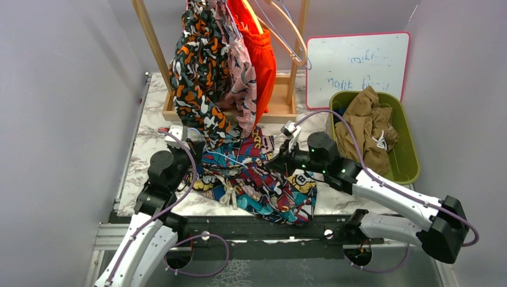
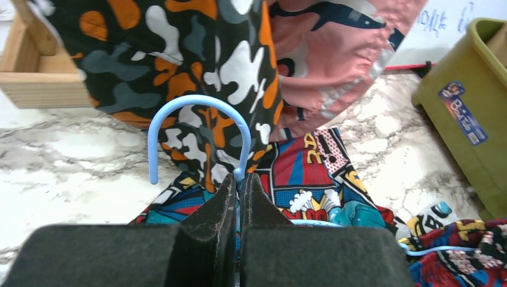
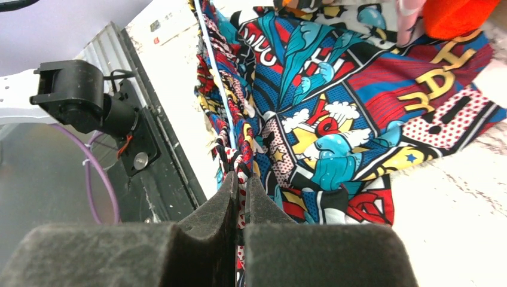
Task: Remove the shorts from the hanger
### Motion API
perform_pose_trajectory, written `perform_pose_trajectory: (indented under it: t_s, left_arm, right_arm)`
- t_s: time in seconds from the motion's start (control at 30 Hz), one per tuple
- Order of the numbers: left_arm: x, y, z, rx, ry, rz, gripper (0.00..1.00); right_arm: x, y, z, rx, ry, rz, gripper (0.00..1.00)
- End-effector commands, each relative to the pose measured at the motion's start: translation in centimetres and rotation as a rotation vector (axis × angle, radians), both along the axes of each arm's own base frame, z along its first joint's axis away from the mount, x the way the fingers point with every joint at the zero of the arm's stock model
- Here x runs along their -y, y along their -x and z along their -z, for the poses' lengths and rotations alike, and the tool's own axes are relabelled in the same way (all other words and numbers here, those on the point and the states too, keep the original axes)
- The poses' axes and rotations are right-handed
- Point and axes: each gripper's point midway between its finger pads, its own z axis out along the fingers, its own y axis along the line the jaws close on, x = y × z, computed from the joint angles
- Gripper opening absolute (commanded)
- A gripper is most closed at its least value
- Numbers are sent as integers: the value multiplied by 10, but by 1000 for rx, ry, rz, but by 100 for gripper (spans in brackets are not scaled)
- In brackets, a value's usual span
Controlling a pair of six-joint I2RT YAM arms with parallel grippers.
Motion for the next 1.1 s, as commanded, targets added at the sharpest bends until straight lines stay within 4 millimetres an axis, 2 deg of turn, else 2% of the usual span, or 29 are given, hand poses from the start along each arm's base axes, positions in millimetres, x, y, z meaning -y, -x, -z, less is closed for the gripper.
perform_pose_trajectory:
  t_s: [0.0, 0.13, 0.27, 0.43, 0.57, 0.67, 0.77, 0.87, 0.93, 1.0, 1.07]
  left_arm:
    - [-35, -3, -23, 54, -18, -188, 0]
    - [-48, 0, -28, 70, -4, -254, 0]
    - [-58, 2, -29, 72, 7, -313, 0]
    - [-57, 2, -30, 71, 15, -309, 0]
    - [-50, 2, -31, 79, 20, -268, 0]
    - [-43, 2, -32, 86, 19, -228, 0]
    - [-37, 3, -35, 99, 19, -192, 0]
    - [-28, 5, -40, 120, 24, -136, 0]
    - [-22, 7, -43, 132, 28, -103, 0]
    - [-17, 8, -47, 149, 30, -71, 0]
    - [-11, 11, -50, 165, 35, -32, 0]
  right_arm:
    - [20, -6, 2, 74, 47, 71, 1]
    - [31, -4, 13, 88, 114, 77, 1]
    - [33, 1, 30, 63, 151, 54, 1]
    - [18, 6, 38, 41, 124, -24, 1]
    - [5, -14, 36, 26, 106, 46, 1]
    - [2, -42, 23, 45, 126, 153, 1]
    - [-5, -63, -4, 122, 110, 199, 1]
    - [-18, -66, -40, 202, 42, 148, 1]
    - [-25, -63, -56, 242, -3, 106, 1]
    - [-27, -61, -56, 248, -22, 98, 2]
    - [-22, -64, -35, 215, 10, 131, 3]
